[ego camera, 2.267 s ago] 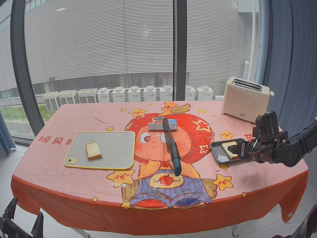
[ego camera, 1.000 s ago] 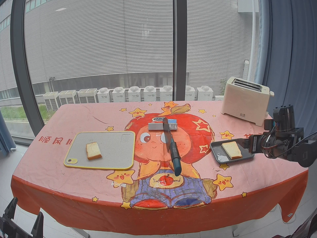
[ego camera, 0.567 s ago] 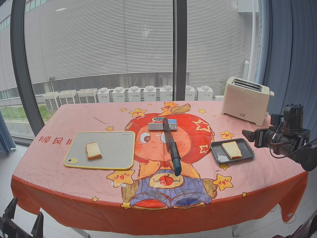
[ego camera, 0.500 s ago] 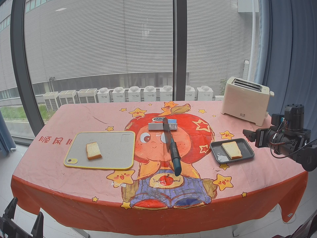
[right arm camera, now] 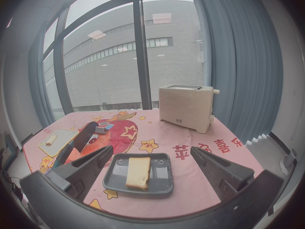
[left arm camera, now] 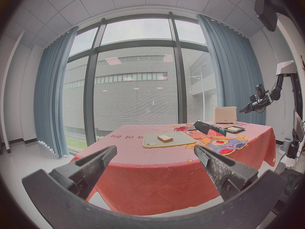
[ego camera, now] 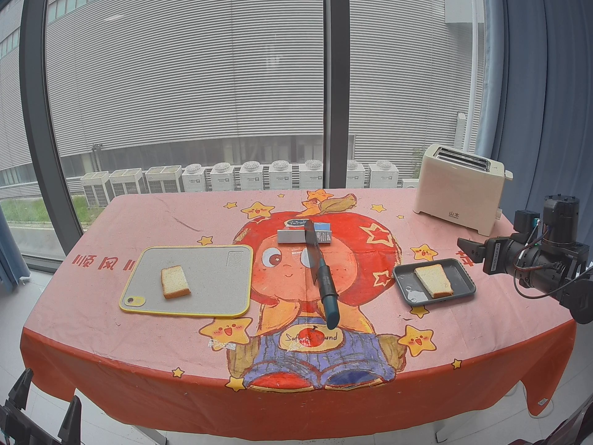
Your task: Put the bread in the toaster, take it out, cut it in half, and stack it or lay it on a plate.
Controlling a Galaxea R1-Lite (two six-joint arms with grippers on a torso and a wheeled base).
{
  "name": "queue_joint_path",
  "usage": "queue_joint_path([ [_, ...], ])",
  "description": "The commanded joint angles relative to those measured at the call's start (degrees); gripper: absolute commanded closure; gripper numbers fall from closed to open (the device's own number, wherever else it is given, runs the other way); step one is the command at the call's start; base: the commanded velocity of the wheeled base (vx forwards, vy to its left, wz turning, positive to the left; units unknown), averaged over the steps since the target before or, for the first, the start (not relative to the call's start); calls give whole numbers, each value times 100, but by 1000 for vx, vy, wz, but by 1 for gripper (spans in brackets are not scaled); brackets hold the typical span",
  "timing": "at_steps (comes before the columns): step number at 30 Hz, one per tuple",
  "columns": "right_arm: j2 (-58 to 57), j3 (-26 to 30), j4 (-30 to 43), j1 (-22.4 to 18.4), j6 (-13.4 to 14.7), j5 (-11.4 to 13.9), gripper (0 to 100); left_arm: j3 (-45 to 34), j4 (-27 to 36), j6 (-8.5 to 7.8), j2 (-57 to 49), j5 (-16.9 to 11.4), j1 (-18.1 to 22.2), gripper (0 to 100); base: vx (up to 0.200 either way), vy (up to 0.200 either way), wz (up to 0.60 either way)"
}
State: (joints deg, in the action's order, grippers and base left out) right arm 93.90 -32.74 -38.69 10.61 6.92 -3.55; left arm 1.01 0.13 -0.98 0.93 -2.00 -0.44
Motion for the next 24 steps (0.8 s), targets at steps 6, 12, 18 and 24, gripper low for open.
queue_joint_path([
  [6,-83,145,-297,-375,-183,56,0,-92,4,1,-93,-2,0,0,0,0,0],
  [12,-162,225,-420,-393,-191,56,0,-92,4,1,-93,-2,0,0,0,0,0],
  [18,-311,295,-420,-393,-191,47,0,-92,4,1,-93,-2,0,0,0,0,0],
  [24,-320,471,-604,-349,-191,47,0,-92,4,1,-93,-2,-9,0,0,0,0],
])
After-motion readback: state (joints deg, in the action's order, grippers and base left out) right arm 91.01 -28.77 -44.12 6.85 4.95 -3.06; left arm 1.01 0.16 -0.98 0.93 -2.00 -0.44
